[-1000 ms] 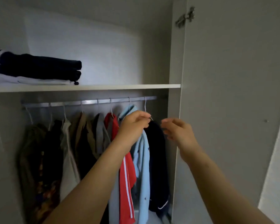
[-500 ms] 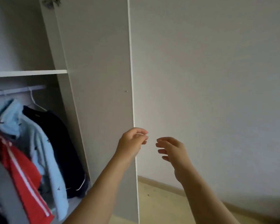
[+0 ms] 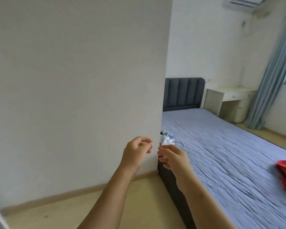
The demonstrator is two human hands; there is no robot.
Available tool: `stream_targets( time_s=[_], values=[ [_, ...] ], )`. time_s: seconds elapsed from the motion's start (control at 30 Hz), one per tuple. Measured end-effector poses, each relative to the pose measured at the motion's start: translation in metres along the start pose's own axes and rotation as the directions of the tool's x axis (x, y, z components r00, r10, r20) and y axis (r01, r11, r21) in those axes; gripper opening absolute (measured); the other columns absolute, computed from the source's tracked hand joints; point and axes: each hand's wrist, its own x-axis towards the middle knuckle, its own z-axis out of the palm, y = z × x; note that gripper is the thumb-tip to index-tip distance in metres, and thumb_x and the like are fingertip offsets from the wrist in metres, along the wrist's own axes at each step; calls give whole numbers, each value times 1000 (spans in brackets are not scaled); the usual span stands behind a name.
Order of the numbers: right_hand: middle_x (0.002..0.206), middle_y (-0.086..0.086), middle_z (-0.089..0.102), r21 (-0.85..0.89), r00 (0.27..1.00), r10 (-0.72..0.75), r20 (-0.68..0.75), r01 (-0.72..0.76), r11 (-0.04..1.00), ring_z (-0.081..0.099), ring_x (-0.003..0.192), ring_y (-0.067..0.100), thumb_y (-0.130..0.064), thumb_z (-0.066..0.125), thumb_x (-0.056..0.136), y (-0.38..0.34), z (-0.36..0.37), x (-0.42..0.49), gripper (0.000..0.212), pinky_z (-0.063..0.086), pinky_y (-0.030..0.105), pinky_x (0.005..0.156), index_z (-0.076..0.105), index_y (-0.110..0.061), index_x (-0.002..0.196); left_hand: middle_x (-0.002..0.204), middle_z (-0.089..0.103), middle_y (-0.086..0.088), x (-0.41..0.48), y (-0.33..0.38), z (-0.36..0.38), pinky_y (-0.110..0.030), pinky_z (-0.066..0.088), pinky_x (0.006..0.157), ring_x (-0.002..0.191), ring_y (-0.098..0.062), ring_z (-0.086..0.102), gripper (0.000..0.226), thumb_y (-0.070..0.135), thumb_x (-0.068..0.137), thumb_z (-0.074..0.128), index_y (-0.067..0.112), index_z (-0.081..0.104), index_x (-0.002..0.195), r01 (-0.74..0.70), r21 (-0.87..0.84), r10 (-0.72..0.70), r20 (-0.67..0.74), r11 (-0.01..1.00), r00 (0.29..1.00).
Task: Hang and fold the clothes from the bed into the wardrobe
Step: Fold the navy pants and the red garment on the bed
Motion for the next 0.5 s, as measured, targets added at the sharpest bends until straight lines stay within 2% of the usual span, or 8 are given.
stream_targets(
  time_s=[0.1,0.23,0.5],
  values=[
    [77,2,65,-1,991,43,-127,-43,999,57,72,16,-8,56,86,11,-76,-2,19,43,25,65,65,-22,75,78,67,4,5,0,79,-17,45,64,76,-10,62,21,10,90,52,25,62,80,10,-20,-8,123,1000,992],
    [82,1,66,5,948,53,-315,-54,998,59,76,15,-11,55,89,24,-164,-5,17,45,22,65,63,-22,79,87,68,3,12,0,172,-8,44,57,79,-6,63,16,13,92,50,21,63,92,4,-16,1,306,1000,952],
    [81,3,65,115,803,148,-577,-100,988,56,70,15,-8,56,86,49,-297,11,17,40,23,59,65,-18,76,88,69,3,32,3,329,-14,46,63,84,-10,65,16,13,93,49,23,61,90,-38,-37,52,588,999,807]
  ],
)
